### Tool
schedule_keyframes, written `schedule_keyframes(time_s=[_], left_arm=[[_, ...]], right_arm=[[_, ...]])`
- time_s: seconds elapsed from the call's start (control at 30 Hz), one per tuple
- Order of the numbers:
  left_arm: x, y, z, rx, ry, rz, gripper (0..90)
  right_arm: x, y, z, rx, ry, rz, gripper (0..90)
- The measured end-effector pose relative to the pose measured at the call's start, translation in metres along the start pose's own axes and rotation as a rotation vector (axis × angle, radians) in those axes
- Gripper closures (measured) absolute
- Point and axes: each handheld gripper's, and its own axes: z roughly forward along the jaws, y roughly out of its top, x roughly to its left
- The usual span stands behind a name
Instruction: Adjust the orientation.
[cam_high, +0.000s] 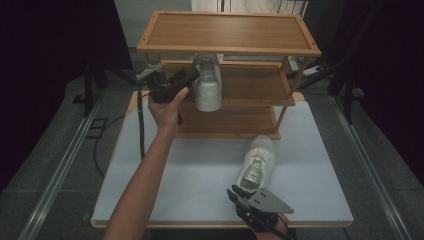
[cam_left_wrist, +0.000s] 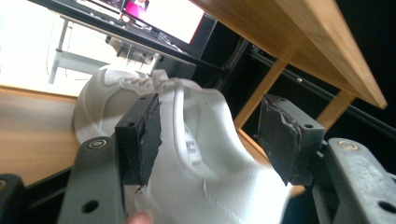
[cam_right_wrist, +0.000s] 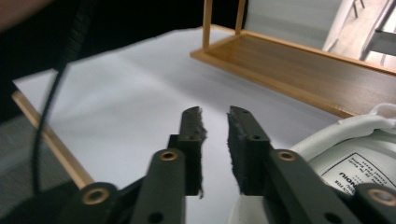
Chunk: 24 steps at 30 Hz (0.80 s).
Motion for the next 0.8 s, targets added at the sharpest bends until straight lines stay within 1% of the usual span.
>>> schedule_keyframes(time_s=[0.03, 0.07, 0.1, 0.13, 0.23, 0.27, 0.3, 0.33, 0.4, 0.47, 0.53, 0.6, 0.63, 0.67, 0.7, 0.73, 0.77, 0.8], left_arm=[[0.0, -0.001, -0.004, 0.004, 0.001, 0.007, 38.4], [0.0, -0.001, -0.004, 0.004, 0.001, 0.007, 38.4], [0.001, -0.002, -0.008, 0.006, 0.003, 0.01, 38.4], [0.002, -0.005, -0.014, 0.01, -0.007, 0.005, 38.4], [0.004, -0.01, -0.021, 0.024, -0.024, 0.001, 38.4], [0.004, -0.01, -0.021, 0.024, -0.024, 0.001, 38.4], [0.004, -0.014, -0.024, 0.03, -0.03, 0.003, 38.2], [0.004, -0.016, -0.027, 0.029, -0.033, 0.005, 38.2], [0.004, -0.02, -0.031, 0.038, -0.04, 0.009, 38.1], [0.003, -0.026, -0.035, 0.049, -0.046, 0.014, 37.9], [0.002, -0.031, -0.041, 0.068, -0.054, 0.028, 37.6], [0.001, -0.035, -0.048, 0.088, -0.06, 0.045, 36.6], [0.001, -0.038, -0.052, 0.094, -0.064, 0.047, 36.6], [0.001, -0.038, -0.052, 0.094, -0.064, 0.047, 36.5], [0.002, -0.044, -0.061, 0.11, -0.075, 0.047, 36.1], [0.002, -0.044, -0.061, 0.11, -0.075, 0.047, 36.1], [0.003, -0.052, -0.069, 0.121, -0.074, 0.054, 36.1], [0.003, -0.052, -0.069, 0.121, -0.074, 0.054, 36.0]], right_arm=[[0.001, -0.002, 0.004, 0.012, -0.002, -0.01, 81.4], [0.001, -0.002, 0.004, 0.012, -0.002, -0.01, 81.4], [0.004, -0.005, 0.012, 0.043, -0.014, -0.031, 84.0], [0.005, -0.007, 0.016, 0.056, -0.033, -0.049, 84.5], [0.007, -0.011, 0.025, 0.089, -0.079, -0.08, 84.9], [0.007, -0.012, 0.028, 0.103, -0.095, -0.092, 85.0], [0.007, -0.014, 0.03, 0.116, -0.118, -0.108, 87.1], [0.008, -0.016, 0.03, 0.116, -0.145, -0.137, 88.5], [0.01, -0.018, 0.029, 0.121, -0.178, -0.18, 88.6], [0.012, -0.019, 0.027, 0.127, -0.203, -0.204, 88.8], [0.011, -0.022, 0.02, 0.131, -0.212, -0.206, 88.8], [0.008, -0.025, 0.012, 0.131, -0.217, -0.193, 88.7], [0.006, -0.027, 0.007, 0.129, -0.222, -0.181, 88.7], [0.003, -0.029, 0.003, 0.131, -0.231, -0.176, 88.6], [0.001, -0.031, -0.002, 0.132, -0.238, -0.166, 88.4], [0.001, -0.031, -0.002, 0.132, -0.238, -0.166, 88.4], [-0.005, -0.035, -0.011, 0.125, -0.242, -0.132, 87.9], [-0.008, -0.037, -0.016, 0.124, -0.241, -0.12, 87.8]])
